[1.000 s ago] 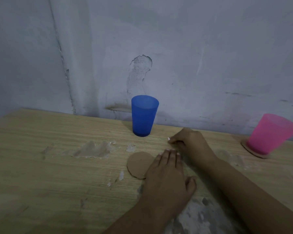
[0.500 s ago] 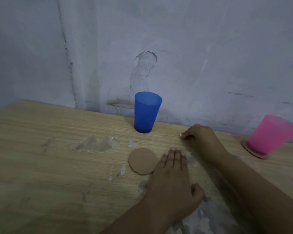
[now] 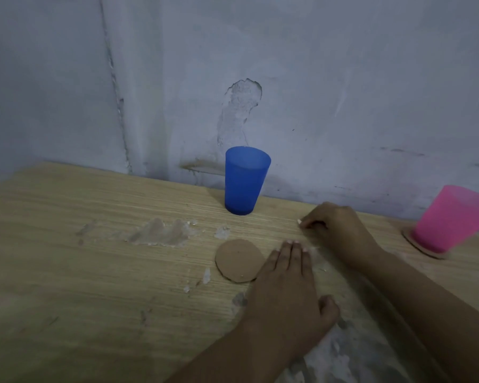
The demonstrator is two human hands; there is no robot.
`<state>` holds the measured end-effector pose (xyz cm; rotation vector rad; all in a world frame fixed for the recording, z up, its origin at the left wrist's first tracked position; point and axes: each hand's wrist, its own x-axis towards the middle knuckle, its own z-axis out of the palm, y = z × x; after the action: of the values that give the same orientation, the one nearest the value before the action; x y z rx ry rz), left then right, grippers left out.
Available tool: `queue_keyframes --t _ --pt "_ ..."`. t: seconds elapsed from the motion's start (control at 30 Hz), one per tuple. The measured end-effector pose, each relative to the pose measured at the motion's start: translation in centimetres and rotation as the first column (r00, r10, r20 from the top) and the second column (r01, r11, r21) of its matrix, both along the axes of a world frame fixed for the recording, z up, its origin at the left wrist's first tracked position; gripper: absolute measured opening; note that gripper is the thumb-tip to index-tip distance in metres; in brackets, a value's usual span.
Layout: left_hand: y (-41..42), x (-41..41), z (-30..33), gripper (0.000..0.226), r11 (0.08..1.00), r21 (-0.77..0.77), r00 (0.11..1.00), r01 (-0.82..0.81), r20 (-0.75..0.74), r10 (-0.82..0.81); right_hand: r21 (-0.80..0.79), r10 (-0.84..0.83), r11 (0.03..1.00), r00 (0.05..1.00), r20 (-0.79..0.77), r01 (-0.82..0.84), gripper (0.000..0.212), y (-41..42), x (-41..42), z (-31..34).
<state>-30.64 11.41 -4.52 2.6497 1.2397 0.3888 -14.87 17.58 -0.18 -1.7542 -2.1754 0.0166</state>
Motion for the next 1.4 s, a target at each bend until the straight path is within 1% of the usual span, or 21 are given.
queue_keyframes --t 0.07,0.1,0.23,0.33,0.4,0.47,0.53,0.6,0.67,0.77,0.87,0.97,1.03,1.1,1.17,1.23,1.3,1.4 --pt "0.0 0.0 -0.1 0.076 1.000 -0.004 1.000 0.000 0.000 0.000 0.021 -0.088 0.996 0.996 0.030 0.087 0.017 1.2 0.3 0.0" --pt "0.0 0.0 0.0 0.076 1.000 -0.005 1.000 0.000 0.002 0.000 0.033 -0.124 0.992 0.992 0.020 0.124 0.020 2.2 0.0 0.0" --pt "0.0 0.1 -0.2 0.076 1.000 0.014 1.000 -0.003 0.003 0.003 0.057 -0.197 0.977 0.975 -0.107 0.204 0.026 5.1 -2.3 -0.4" --pt "0.1 0.2 -0.3 0.077 0.999 0.035 1.000 -0.009 0.014 0.009 0.053 -0.157 0.985 0.977 -0.144 0.166 0.029 5.3 -3.3 -0.6" --pt "0.1 0.2 -0.3 0.077 0.999 0.035 1.000 -0.005 0.017 0.004 0.054 -0.079 0.995 0.990 -0.117 0.086 0.028 4.1 -3.3 -0.6" --pt "0.1 0.2 -0.3 0.077 0.999 0.036 1.000 -0.003 0.013 0.003 0.041 0.032 0.999 0.998 -0.056 -0.030 0.020 2.5 -2.7 -0.5" --pt "0.1 0.2 -0.3 0.077 0.999 0.044 1.000 -0.008 0.015 0.007 0.001 0.078 0.997 0.997 -0.029 -0.078 0.010 1.5 -1.6 -0.1" --pt "0.1 0.1 -0.3 0.077 0.999 0.049 1.000 -0.012 0.022 0.010 0.004 0.033 0.999 0.999 0.011 -0.033 0.009 1.8 -0.8 0.1" --pt "0.0 0.1 -0.4 0.077 0.999 0.041 1.000 -0.014 0.022 0.013 0.026 -0.053 0.998 0.998 0.019 0.053 0.015 3.3 -0.8 -0.1" --pt "0.0 0.1 -0.2 0.077 0.999 0.028 1.000 -0.017 0.010 0.016 0.038 -0.115 0.992 0.992 -0.060 0.117 0.025 5.4 -2.6 -0.3" --pt "0.1 0.1 -0.2 0.079 0.999 0.036 0.999 -0.031 -0.008 0.031 0.043 -0.049 0.997 0.987 -0.150 0.056 0.025 5.6 -4.1 -0.5" --pt "0.1 0.1 -0.2 0.083 0.997 0.018 0.997 -0.070 -0.019 0.070 0.003 0.023 1.000 0.982 -0.188 -0.023 0.013 4.2 -3.4 -0.4" --pt "0.2 0.1 -0.3 0.083 0.997 0.010 0.997 -0.079 -0.021 0.079 -0.014 0.035 0.999 0.980 -0.195 -0.039 0.007 3.7 -2.4 -0.3" --pt "0.1 0.1 -0.3 0.084 0.996 0.005 0.996 -0.086 -0.030 0.086 0.004 -0.014 1.000 0.985 -0.174 0.015 0.010 4.2 -1.7 -0.1" --pt "0.1 0.1 -0.3 0.085 0.995 0.003 0.994 -0.103 -0.036 0.103 0.023 -0.071 0.997 0.988 -0.135 0.075 0.021 5.2 -2.2 -0.3" --pt "0.0 0.1 -0.2 0.085 0.993 0.005 0.993 -0.114 -0.035 0.114 0.024 -0.086 0.996 0.989 -0.122 0.090 0.027 5.7 -3.4 -0.6" --pt "0.0 0.1 -0.2 0.086 0.993 0.007 0.992 -0.118 -0.045 0.118 0.024 -0.046 0.998 0.989 -0.138 0.050 0.027 5.5 -4.3 -0.9" --pt "0.1 0.1 -0.2 0.086 0.993 0.012 0.992 -0.119 -0.048 0.120 0.031 0.049 0.999 0.988 -0.144 -0.045 0.019 4.2 -4.5 -0.8"
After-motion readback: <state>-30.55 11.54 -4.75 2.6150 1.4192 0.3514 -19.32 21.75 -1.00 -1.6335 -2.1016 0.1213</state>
